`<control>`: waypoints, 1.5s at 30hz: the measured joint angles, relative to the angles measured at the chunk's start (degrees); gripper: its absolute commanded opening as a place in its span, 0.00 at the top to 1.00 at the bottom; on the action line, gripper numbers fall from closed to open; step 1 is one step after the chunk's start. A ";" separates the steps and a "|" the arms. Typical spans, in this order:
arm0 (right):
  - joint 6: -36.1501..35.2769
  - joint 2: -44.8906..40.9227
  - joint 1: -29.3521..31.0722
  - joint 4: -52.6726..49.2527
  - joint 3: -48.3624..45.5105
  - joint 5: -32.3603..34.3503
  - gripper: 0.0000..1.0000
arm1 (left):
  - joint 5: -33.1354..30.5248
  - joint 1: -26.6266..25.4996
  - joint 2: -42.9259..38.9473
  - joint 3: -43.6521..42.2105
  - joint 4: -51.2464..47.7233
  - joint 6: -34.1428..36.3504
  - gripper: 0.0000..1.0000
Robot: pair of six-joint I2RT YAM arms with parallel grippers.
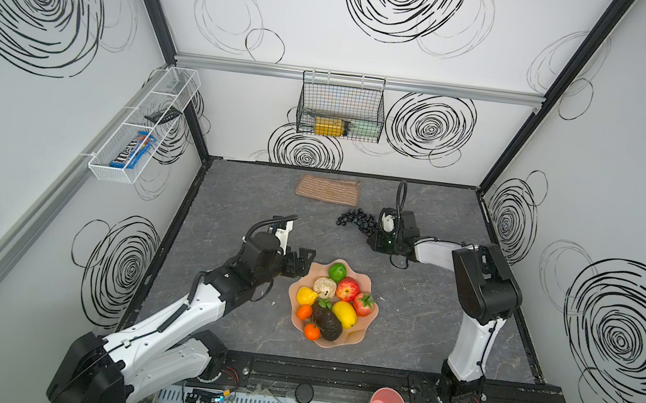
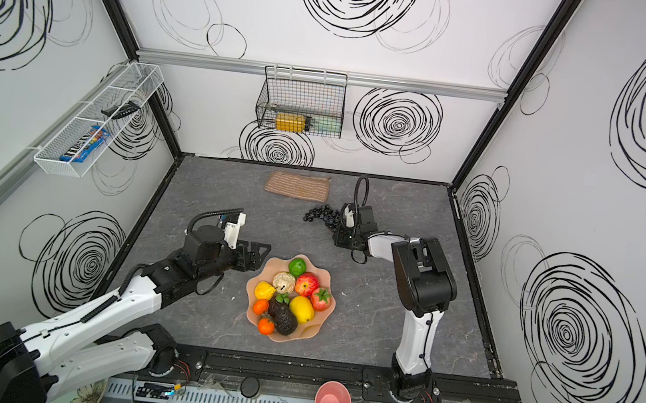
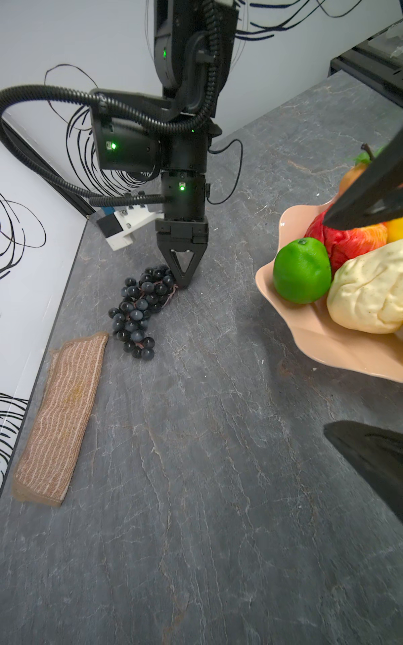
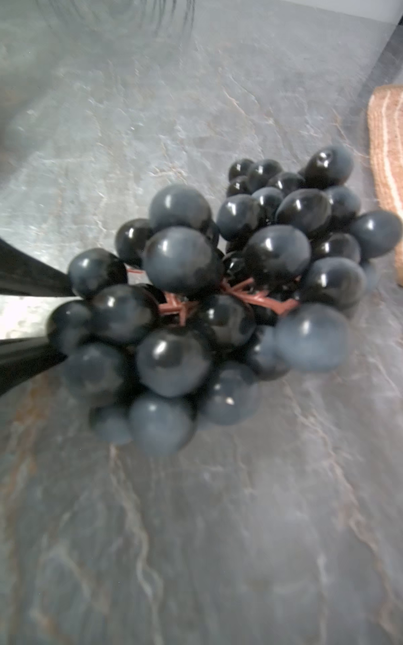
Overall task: Place and organize the fake fruits in the fruit bowl
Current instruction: 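Reach the right gripper to the dark grapes and grasp their stem, then lift the grapes with the right gripper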
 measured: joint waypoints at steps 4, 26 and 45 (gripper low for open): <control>-0.07 0.20 0.09 0.37 0.26 2.19 0.73 | -0.02 0.00 0.00 -0.04 0.02 0.00 0.10; -0.39 3.02 1.14 1.18 4.24 15.13 0.61 | -0.02 0.00 -0.04 -0.24 0.02 0.00 0.10; -1.70 4.22 1.07 1.01 5.77 18.97 0.94 | 0.00 0.09 -0.42 -0.70 0.44 0.00 0.10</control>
